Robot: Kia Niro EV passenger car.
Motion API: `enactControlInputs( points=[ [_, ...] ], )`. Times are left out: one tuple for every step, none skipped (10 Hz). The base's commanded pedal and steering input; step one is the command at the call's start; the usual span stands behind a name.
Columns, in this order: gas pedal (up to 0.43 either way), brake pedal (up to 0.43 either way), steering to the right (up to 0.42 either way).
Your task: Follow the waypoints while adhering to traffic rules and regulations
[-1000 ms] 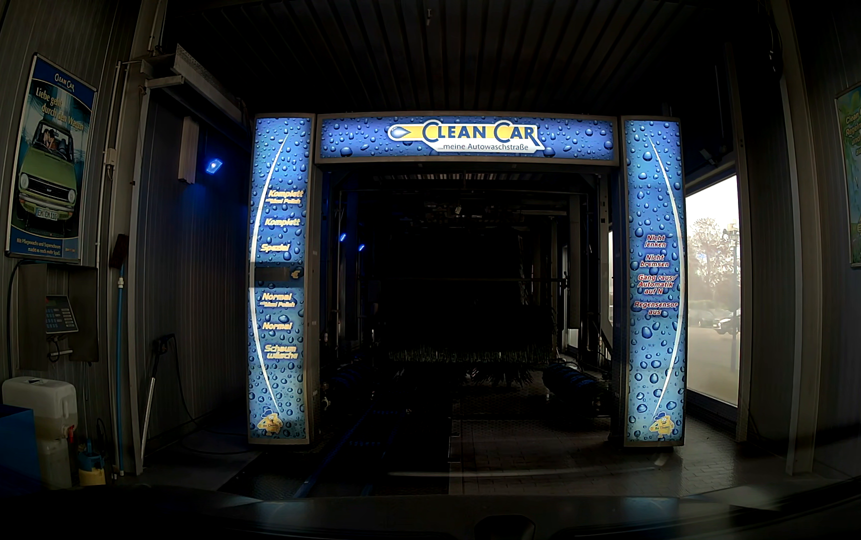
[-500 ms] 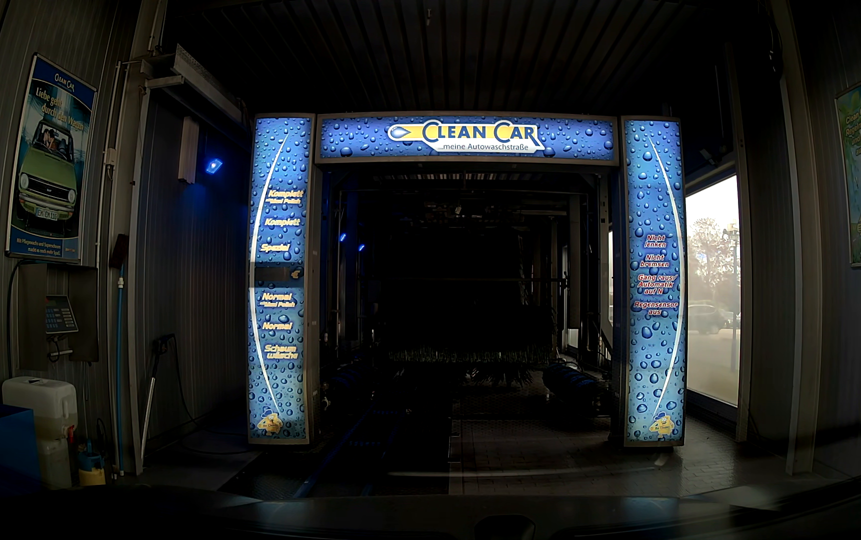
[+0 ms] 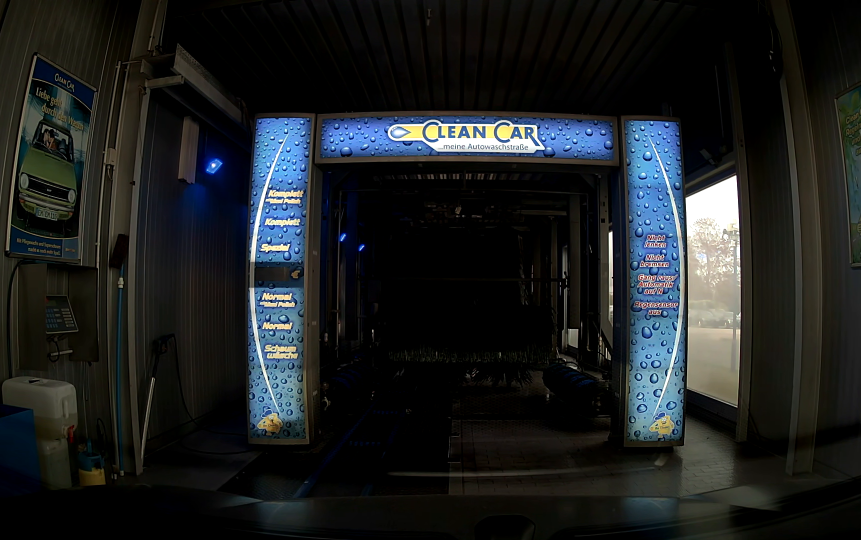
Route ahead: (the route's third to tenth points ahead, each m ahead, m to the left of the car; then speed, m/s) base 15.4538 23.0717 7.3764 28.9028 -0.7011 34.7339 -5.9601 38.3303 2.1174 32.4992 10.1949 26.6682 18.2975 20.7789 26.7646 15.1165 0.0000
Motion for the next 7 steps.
enactControlInputs(
  points=[
    [0.000,0.000,-0.014],
    [0.000,0.000,-0.014],
    [0.000,0.006,-0.014],
    [0.000,0.006,-0.014],
    [0.000,0.006,-0.014],
    [0.000,0.000,-0.014],
    [0.000,0.000,-0.015]
  ],
)
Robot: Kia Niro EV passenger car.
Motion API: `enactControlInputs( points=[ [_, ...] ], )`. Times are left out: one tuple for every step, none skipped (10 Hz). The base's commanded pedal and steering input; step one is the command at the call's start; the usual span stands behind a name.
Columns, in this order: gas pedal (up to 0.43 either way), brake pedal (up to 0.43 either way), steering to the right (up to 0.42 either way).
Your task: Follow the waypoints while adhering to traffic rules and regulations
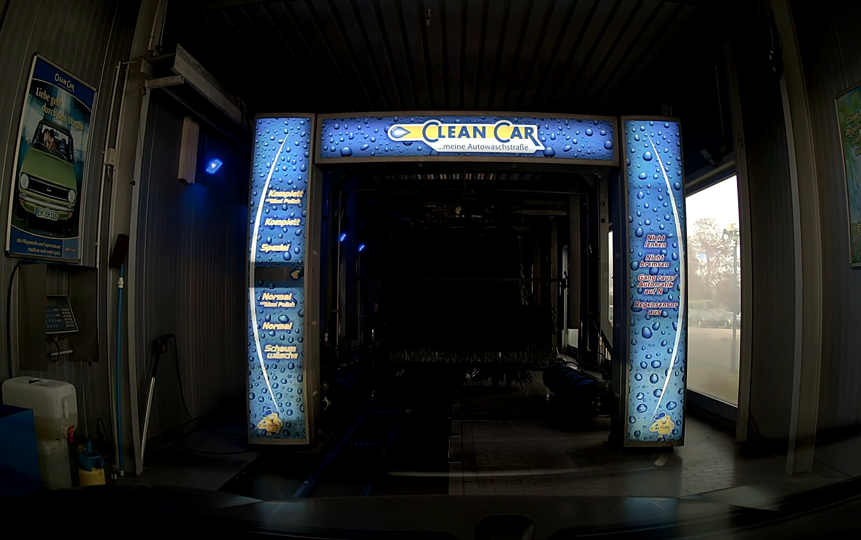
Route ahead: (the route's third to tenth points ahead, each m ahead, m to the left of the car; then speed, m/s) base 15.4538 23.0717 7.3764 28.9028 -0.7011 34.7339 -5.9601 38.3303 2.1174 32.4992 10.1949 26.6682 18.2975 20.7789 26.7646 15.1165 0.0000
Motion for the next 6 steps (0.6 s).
enactControlInputs(
  points=[
    [0.000,0.006,-0.014],
    [0.000,0.006,-0.015],
    [0.000,0.000,-0.014],
    [0.000,0.000,-0.014],
    [0.000,0.000,-0.015],
    [0.000,0.006,-0.014]
  ],
)
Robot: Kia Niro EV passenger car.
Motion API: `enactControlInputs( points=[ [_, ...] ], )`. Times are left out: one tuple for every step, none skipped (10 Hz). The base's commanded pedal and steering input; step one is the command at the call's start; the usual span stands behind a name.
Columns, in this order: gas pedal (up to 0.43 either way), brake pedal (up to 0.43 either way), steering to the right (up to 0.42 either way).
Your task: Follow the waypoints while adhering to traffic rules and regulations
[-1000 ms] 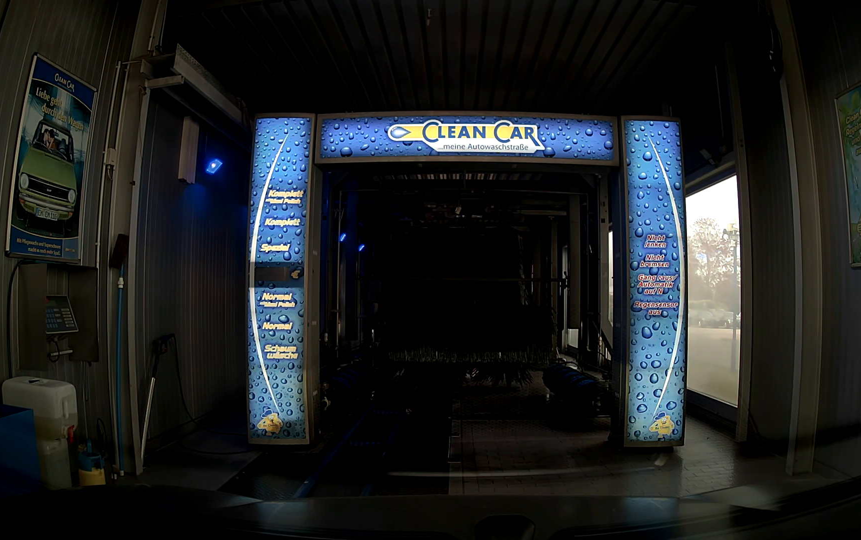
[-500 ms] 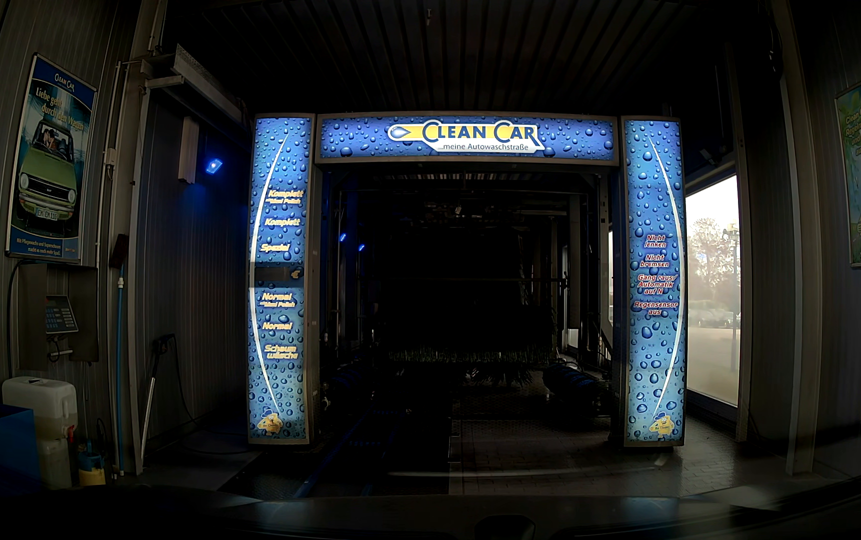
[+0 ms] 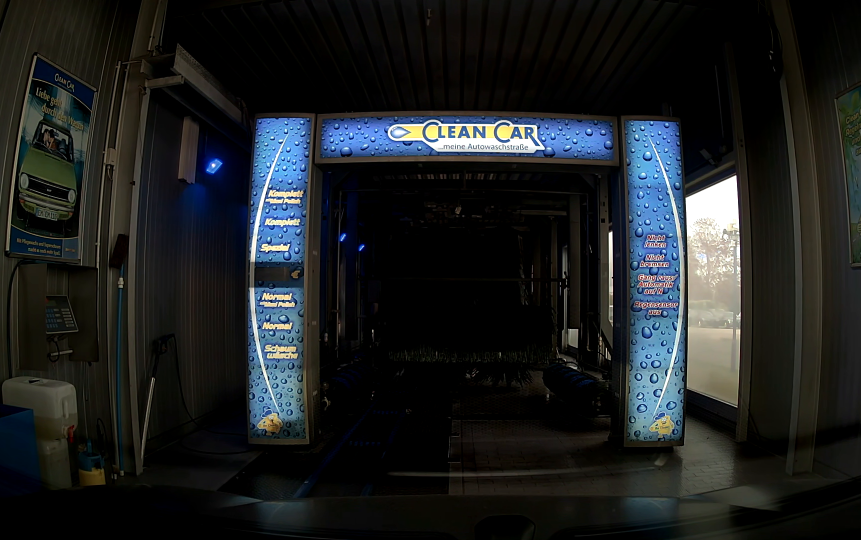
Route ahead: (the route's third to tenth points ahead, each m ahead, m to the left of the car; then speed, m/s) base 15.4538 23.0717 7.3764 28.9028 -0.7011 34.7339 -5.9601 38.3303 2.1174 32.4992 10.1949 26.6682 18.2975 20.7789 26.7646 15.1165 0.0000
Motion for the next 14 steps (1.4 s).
enactControlInputs(
  points=[
    [0.000,0.000,-0.014],
    [0.000,0.000,-0.014],
    [0.000,0.000,-0.015],
    [0.000,0.000,-0.015],
    [0.000,0.000,-0.014],
    [0.000,0.000,-0.014],
    [0.000,0.000,-0.014],
    [0.000,0.000,-0.014],
    [0.000,0.006,-0.014],
    [0.000,0.000,-0.015],
    [0.000,0.000,-0.014],
    [0.000,0.000,-0.015],
    [0.000,0.000,-0.015],
    [0.000,0.000,-0.014]
  ],
)
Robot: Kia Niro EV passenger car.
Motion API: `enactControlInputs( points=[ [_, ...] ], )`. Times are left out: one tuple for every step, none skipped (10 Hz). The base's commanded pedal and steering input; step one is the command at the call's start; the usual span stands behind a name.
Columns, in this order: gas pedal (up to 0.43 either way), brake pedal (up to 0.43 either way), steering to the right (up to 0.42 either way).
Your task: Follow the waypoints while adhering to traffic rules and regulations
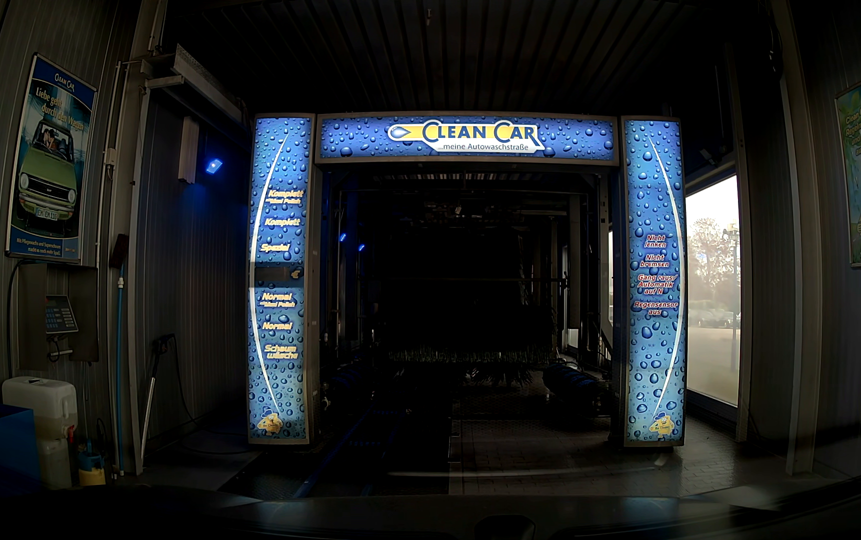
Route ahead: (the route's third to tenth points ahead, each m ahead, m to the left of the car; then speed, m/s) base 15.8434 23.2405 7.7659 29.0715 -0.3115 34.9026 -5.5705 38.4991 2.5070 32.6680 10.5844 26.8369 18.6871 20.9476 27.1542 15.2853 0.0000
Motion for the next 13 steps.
enactControlInputs(
  points=[
    [0.000,0.000,-0.014],
    [0.000,0.006,-0.015],
    [0.000,0.000,-0.014],
    [0.000,0.000,-0.014],
    [0.000,0.000,-0.014],
    [0.000,0.000,-0.015],
    [0.000,0.000,-0.015],
    [0.000,0.000,-0.015],
    [0.000,0.000,-0.015],
    [0.000,0.000,-0.014],
    [0.000,0.000,-0.015],
    [0.000,0.000,-0.014],
    [0.000,0.000,-0.014]
  ],
)
